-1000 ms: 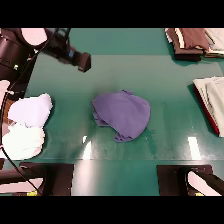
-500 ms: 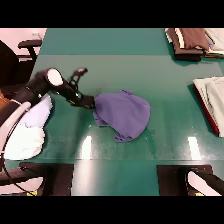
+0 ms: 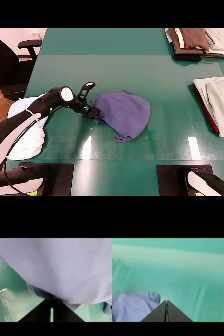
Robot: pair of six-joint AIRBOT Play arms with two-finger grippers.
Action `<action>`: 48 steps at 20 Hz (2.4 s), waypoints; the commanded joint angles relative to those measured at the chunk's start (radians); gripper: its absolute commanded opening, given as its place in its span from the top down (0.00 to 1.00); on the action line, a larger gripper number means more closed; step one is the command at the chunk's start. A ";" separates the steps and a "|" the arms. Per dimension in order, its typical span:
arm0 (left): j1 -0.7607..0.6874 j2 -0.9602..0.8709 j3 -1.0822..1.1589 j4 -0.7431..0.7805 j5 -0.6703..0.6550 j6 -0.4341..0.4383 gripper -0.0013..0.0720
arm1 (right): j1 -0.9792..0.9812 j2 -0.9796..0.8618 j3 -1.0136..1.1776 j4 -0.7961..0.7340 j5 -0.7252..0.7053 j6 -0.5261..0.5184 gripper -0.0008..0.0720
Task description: Fold the shirts.
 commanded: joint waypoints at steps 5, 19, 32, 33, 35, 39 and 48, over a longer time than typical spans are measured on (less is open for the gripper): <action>-0.005 0.066 0.098 0.201 0.008 -0.057 0.95 | 0.000 0.098 -0.609 -0.006 0.015 0.002 0.81; -0.005 0.071 0.097 0.202 -0.010 -0.055 0.95 | 0.262 -0.287 -1.051 0.475 -0.524 -0.172 0.29; -0.005 0.343 0.217 0.652 -0.004 -0.203 0.95 | 0.124 -0.042 -0.498 0.148 -0.336 -0.171 0.97; -0.005 0.396 0.267 0.654 -0.004 -0.203 0.95 | 0.107 0.001 -0.438 0.130 -0.303 -0.169 0.97; -0.005 0.488 0.370 0.653 -0.005 -0.203 0.95 | 0.073 0.084 -0.327 0.108 -0.246 -0.168 0.97; -0.005 0.642 0.556 0.637 -0.006 -0.203 0.95 | 0.001 0.214 -0.167 0.059 -0.153 -0.130 0.97; -0.005 0.650 0.526 0.496 -0.143 -0.186 0.95 | -0.006 0.089 -0.032 0.052 0.022 -0.002 0.97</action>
